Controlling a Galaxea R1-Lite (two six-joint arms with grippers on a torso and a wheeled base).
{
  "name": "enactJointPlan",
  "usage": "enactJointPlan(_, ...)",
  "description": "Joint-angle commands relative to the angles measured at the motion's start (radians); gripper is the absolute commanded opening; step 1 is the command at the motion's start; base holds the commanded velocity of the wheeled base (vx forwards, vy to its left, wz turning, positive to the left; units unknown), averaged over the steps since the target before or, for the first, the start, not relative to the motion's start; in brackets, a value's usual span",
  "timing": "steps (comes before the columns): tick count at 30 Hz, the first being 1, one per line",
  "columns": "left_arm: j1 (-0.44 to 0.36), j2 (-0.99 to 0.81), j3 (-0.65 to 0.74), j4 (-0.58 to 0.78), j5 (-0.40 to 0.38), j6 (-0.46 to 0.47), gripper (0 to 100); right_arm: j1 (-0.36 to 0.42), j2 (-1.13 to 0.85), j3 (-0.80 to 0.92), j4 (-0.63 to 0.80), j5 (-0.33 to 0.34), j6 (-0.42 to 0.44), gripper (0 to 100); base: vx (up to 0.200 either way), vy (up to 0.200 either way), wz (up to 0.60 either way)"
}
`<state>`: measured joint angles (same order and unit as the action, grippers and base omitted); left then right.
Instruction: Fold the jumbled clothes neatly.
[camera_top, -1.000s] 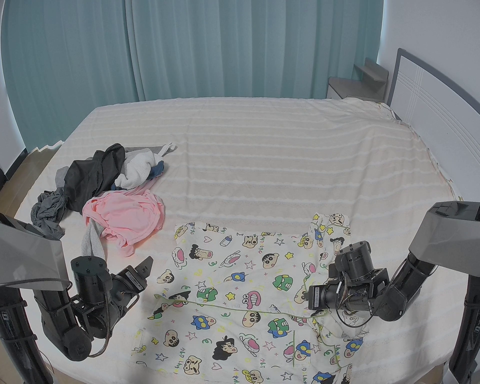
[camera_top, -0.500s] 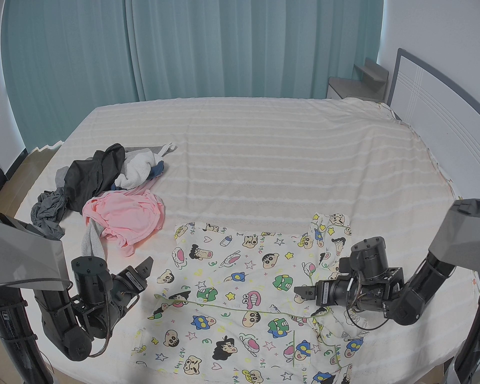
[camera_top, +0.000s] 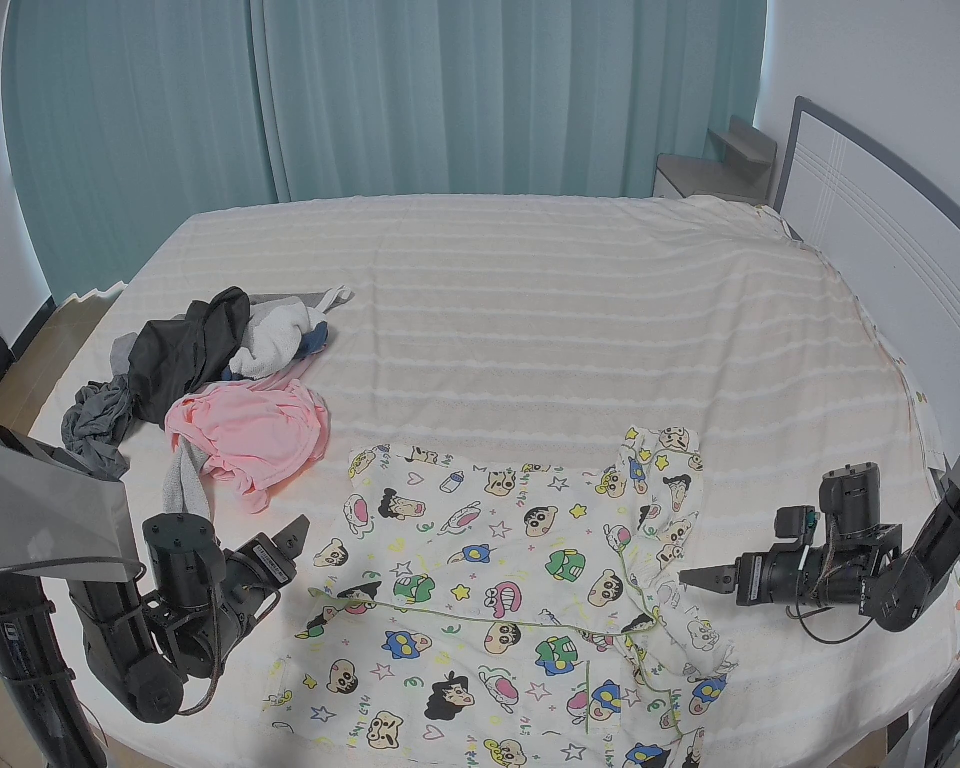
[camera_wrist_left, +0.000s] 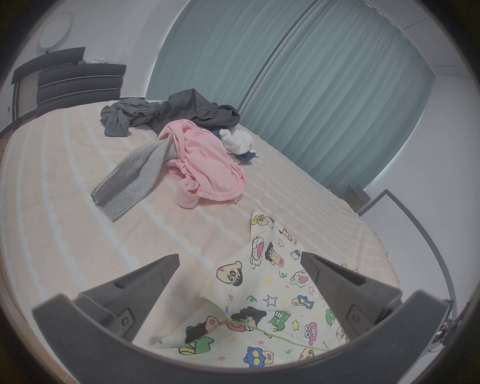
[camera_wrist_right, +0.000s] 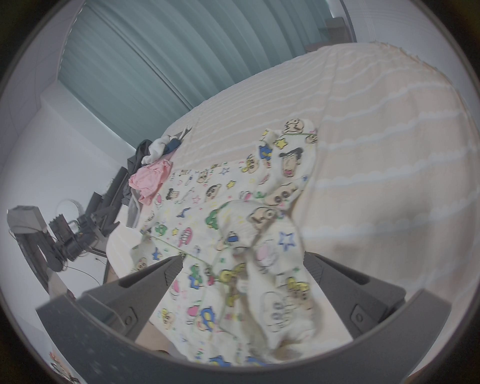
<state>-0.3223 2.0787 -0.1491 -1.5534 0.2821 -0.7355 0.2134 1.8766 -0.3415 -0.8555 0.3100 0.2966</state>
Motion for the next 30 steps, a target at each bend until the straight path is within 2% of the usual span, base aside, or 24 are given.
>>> enactJointPlan(1,-0.029,-0.008,0.019,-0.017,-0.061,-0.012,100,-0.137,0.138,-0.03,0.006,0.06,-0.143,100,0.0,0.0,0.0)
enactJointPlan(7,-0.07,-0.039,0.023,-0.017,-0.074,-0.05,100,-0.132,0.239,-0.122,0.015,0.061,-0.159,100,0.0,0.0,0.0)
enactJointPlan(10,-0.075,-0.063,0.029,-0.017,-0.08,-0.051,100,-0.134,0.286,-0.182,0.072,0.073,-0.163,100,0.0,0.0,0.0)
enactJointPlan(13,-0.075,-0.086,0.037,-0.017,-0.081,-0.053,100,-0.135,0.288,-0.228,0.128,0.124,-0.174,100,0.0,0.0,0.0)
enactJointPlan(16,-0.076,-0.086,0.045,-0.017,-0.089,-0.058,100,-0.137,0.292,-0.263,0.179,0.126,-0.175,100,0.0,0.0,0.0)
enactJointPlan(22,-0.113,-0.086,0.048,-0.017,-0.089,-0.085,100,-0.172,0.323,-0.304,0.187,0.132,-0.198,100,0.0,0.0,0.0)
enactJointPlan(30,-0.115,-0.086,0.045,-0.017,-0.084,-0.085,100,-0.178,0.388,-0.312,0.187,0.132,-0.241,100,0.0,0.0,0.0)
